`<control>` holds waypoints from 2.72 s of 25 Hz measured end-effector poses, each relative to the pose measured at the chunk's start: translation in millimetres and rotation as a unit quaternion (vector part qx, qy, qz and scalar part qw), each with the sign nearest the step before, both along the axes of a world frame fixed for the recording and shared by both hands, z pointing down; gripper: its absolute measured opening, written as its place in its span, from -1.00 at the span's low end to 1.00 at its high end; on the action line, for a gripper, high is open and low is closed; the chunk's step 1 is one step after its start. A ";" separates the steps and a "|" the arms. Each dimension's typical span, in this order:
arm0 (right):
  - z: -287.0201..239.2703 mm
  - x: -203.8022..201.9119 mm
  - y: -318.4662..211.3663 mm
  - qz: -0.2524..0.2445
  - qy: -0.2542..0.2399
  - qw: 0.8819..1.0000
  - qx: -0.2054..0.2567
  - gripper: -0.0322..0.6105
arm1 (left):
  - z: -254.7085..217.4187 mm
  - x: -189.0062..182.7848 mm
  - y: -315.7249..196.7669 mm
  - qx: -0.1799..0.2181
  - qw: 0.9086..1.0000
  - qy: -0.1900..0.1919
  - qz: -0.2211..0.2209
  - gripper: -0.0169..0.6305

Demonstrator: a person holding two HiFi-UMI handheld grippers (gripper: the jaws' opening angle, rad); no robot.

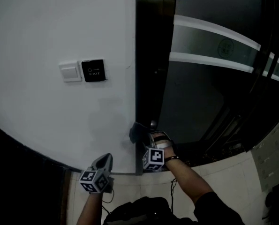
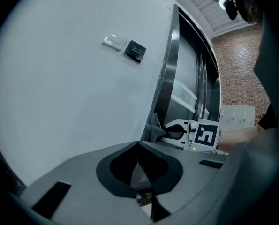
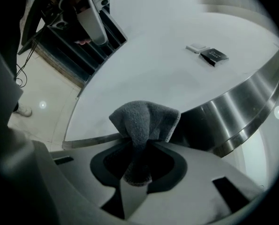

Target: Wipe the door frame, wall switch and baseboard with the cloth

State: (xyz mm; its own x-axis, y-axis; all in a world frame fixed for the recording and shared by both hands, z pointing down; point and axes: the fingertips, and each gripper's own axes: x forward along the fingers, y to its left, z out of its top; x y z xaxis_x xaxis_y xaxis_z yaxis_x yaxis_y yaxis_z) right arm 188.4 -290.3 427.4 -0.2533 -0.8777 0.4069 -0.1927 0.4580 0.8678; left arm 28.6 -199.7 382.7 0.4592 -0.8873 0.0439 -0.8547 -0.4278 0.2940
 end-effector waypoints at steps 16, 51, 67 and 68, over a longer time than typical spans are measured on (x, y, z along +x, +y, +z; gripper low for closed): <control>65.6 -17.5 7.4 -0.021 0.028 0.996 -0.082 -0.61 | 34.7 -38.0 -10.9 -0.043 0.998 -0.013 -0.052 -0.97; -36.4 64.3 103.6 0.097 -0.094 0.991 -0.008 -0.61 | 7.4 21.0 0.7 0.030 0.996 -0.014 0.080 -0.97; -71.9 231.8 91.3 -0.073 -0.144 0.986 0.043 -0.61 | -40.0 189.0 24.6 0.087 0.990 -0.058 -0.091 -0.97; -73.4 236.7 88.5 -0.089 -0.142 0.985 0.041 -0.61 | -42.7 197.5 27.9 0.083 0.990 -0.062 -0.096 -0.97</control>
State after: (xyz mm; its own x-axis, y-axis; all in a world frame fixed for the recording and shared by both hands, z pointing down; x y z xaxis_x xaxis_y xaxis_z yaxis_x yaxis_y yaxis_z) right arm 425.1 -201.7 354.0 -0.5002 -0.8358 0.2264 -0.3564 0.4370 0.8258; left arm 226.1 -171.8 340.0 0.2813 -0.9575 -0.0639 -0.9502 -0.2872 0.1213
